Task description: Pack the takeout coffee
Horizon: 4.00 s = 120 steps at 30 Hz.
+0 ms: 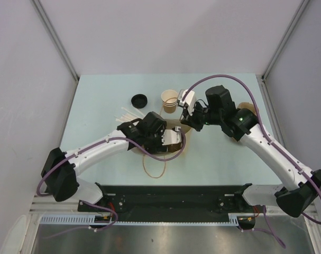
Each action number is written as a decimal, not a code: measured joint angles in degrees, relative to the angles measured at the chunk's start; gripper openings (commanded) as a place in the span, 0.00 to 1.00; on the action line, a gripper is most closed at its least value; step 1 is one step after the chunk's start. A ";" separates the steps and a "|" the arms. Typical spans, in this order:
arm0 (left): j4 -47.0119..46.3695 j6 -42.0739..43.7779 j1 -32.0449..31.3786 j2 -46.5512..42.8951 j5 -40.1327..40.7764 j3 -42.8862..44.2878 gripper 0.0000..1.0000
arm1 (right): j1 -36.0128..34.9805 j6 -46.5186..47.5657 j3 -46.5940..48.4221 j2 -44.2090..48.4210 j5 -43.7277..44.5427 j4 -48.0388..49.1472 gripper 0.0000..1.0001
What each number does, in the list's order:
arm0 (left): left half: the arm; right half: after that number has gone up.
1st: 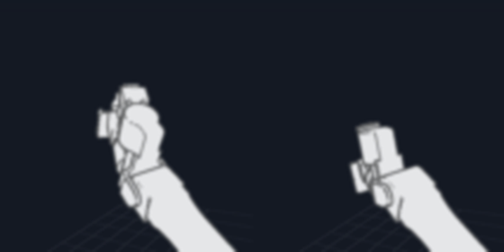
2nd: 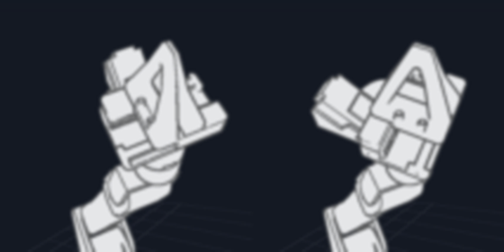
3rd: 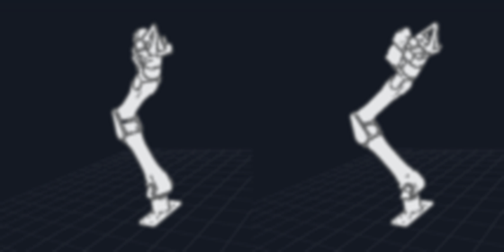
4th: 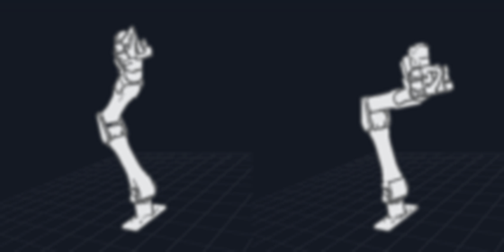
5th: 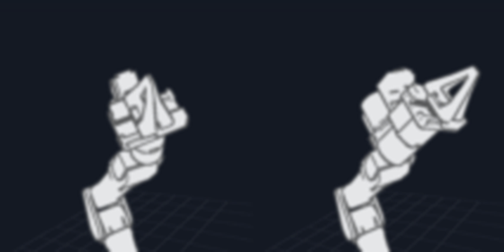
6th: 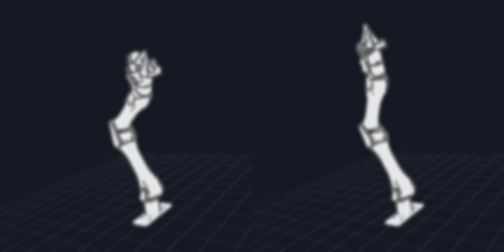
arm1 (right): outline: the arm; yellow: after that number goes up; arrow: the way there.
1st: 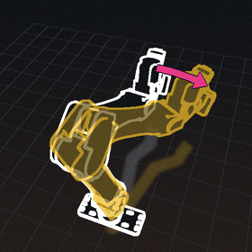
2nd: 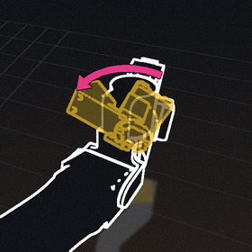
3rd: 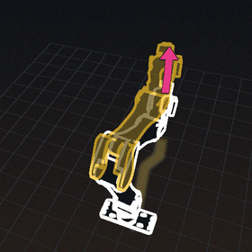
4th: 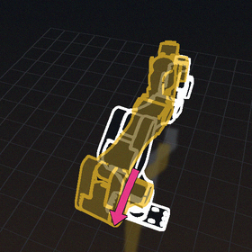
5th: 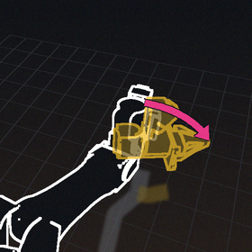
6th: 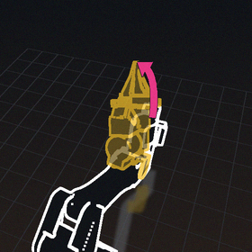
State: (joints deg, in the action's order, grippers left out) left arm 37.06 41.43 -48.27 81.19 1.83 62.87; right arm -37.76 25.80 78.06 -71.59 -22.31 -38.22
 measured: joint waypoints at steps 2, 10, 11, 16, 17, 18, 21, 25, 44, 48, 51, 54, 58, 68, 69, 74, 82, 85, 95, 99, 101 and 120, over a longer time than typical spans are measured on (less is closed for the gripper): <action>0.42 0.00 0.66 1.09 -0.96 1.01 0.00 | 1.46 0.20 0.00 -0.72 -1.42 0.48 0.00; 3.17 0.11 2.60 5.79 -3.87 5.77 0.00 | 5.68 1.07 0.04 -3.50 -5.03 2.23 0.00; 3.58 0.11 2.80 6.47 -4.17 6.45 0.00 | 6.05 1.22 0.04 -3.89 -5.35 2.45 0.00; 5.18 0.17 3.91 9.64 -5.66 9.62 0.00 | 7.72 1.90 0.11 -5.53 -6.62 3.34 0.00; 5.44 0.17 4.09 10.25 -5.92 10.19 0.00 | 8.07 2.19 0.17 -5.92 -6.88 3.50 0.00; 5.62 0.17 4.28 10.80 -6.19 10.69 0.00 | 8.28 2.34 0.17 -6.23 -7.08 3.65 0.00; 6.32 0.15 4.79 12.02 -6.93 12.00 0.01 | 9.14 2.93 0.35 -7.19 -7.80 4.00 0.00; 7.19 0.15 5.25 12.98 -7.56 13.18 0.03 | 9.97 3.50 0.52 -8.02 -8.79 4.37 0.00; 19.74 -3.52 2.47 15.43 -7.10 29.70 0.75 | 12.00 5.99 2.58 -8.55 -10.56 2.21 0.00; 23.30 -3.96 2.03 15.45 -6.40 31.67 0.86 | 12.04 6.10 2.86 -8.57 -10.93 1.16 0.00; 25.14 -3.96 1.84 15.45 -6.43 32.94 0.87 | 12.07 6.36 3.43 -8.57 -11.52 0.33 0.00; 26.77 -4.15 1.73 15.45 -6.60 34.64 0.87 | 12.13 7.02 4.09 -8.57 -11.93 -0.57 0.00; 27.52 -5.73 1.88 15.45 -6.82 37.90 0.80 | 12.57 7.76 4.66 -8.57 -12.26 -2.01 0.00; 24.59 -7.69 1.46 15.26 -10.08 37.20 0.67 | 12.50 8.87 6.21 -9.27 -11.67 -5.55 0.00; 24.35 -8.07 1.46 15.26 -10.21 36.94 0.66 | 12.50 8.90 6.29 -9.38 -11.58 -5.73 0.00; 23.65 -9.46 1.46 14.88 -11.98 36.33 0.67 | 12.59 10.08 7.30 -9.68 -11.65 -7.13 0.00; 32.68 -10.58 2.23 16.68 -18.58 48.72 0.70 | 13.27 11.19 10.91 -9.73 -13.94 -8.94 0.00; 38.12 -10.54 2.62 19.98 -22.49 57.20 0.75 | 14.01 11.04 13.22 -9.70 -14.67 -8.41 0.00; 40.81 -10.64 5.16 21.22 -27.34 57.92 0.55 | 14.60 11.32 16.37 -12.98 -15.96 -11.74 0.00; 35.17 -10.95 5.62 18.97 -25.53 50.86 0.50 | 14.34 11.61 17.00 -14.82 -16.06 -15.45 0.00; 31.61 -10.82 5.64 16.55 -23.80 46.25 0.49 | 13.44 11.72 17.03 -14.99 -15.28 -16.72 0.00; 9.27 -1.27 0.57 -3.30 -11.80 16.17 0.40 | 4.04 8.72 11.30 -7.41 -1.66 -12.22 0.00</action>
State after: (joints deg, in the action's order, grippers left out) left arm 46.33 40.16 -47.70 77.89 -9.98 79.05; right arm -33.71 34.52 89.36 -79.00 -23.97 -50.43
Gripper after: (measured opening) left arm 0.810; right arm 0.007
